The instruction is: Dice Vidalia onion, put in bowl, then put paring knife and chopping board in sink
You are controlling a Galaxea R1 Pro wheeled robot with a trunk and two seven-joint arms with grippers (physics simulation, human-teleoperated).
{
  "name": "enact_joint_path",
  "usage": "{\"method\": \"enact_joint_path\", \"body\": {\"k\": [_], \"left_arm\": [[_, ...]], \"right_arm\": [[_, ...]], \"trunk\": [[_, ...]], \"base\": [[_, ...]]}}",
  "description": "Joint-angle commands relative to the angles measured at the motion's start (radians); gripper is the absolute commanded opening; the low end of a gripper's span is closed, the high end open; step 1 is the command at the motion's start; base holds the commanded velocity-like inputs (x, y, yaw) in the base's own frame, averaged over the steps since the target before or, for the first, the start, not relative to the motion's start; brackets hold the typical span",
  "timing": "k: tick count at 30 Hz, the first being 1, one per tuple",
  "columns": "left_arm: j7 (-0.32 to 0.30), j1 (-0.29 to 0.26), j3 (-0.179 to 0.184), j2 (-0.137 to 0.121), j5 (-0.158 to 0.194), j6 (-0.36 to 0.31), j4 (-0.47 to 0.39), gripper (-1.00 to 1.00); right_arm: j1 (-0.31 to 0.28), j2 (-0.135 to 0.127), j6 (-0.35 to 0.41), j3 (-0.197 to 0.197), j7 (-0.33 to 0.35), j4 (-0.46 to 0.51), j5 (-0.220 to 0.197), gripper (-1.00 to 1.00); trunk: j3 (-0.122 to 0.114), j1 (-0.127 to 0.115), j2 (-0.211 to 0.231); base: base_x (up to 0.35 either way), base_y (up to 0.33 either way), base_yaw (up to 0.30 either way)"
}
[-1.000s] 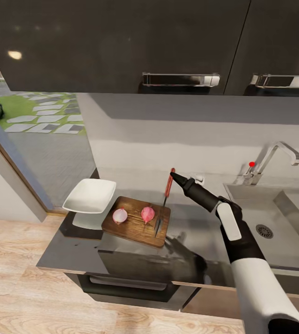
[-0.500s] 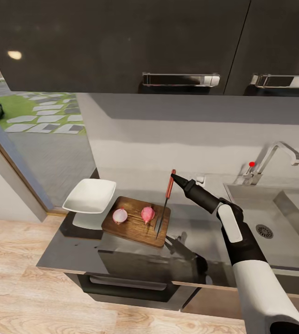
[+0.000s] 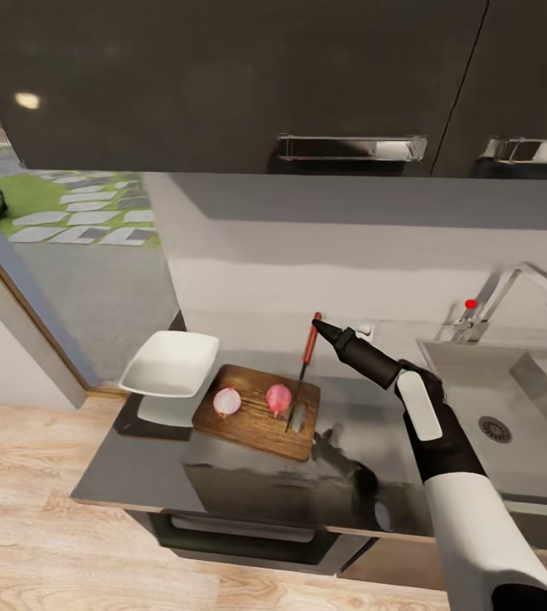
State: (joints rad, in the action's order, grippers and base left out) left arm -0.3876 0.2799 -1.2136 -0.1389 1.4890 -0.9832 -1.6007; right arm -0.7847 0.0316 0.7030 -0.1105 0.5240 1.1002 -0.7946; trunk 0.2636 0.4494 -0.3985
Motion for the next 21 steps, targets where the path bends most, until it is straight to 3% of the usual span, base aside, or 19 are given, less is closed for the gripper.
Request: {"method": "enact_joint_path", "body": {"k": [1,16,21], "left_arm": [[-0.006,0.000,0.000,0.002,-0.006,-0.003,0.001,1.00],[-0.007,0.000,0.000,0.006,-0.032,-0.003,0.006,1.00],[-0.008,0.000,0.001,0.005,-0.033,-0.003,0.008,1.00]], "right_arm": [[-0.002,0.003,0.014,-0.003,-0.021,-0.001,-0.003,-1.00],[-0.006,-0.015,0.042,-0.009,-0.071,-0.028,-0.009,-1.00],[-0.006,-0.016,0.061,-0.011,-0.071,-0.031,-0.012,-1.00]], "trunk": [[0.002,0.001,-0.002],[0.002,0.001,-0.002],[0.002,0.001,-0.002]], "base": [[0.044,0.169,0.000],[0.006,0.020,0.000],[0.200,0.000,0.000]]}}
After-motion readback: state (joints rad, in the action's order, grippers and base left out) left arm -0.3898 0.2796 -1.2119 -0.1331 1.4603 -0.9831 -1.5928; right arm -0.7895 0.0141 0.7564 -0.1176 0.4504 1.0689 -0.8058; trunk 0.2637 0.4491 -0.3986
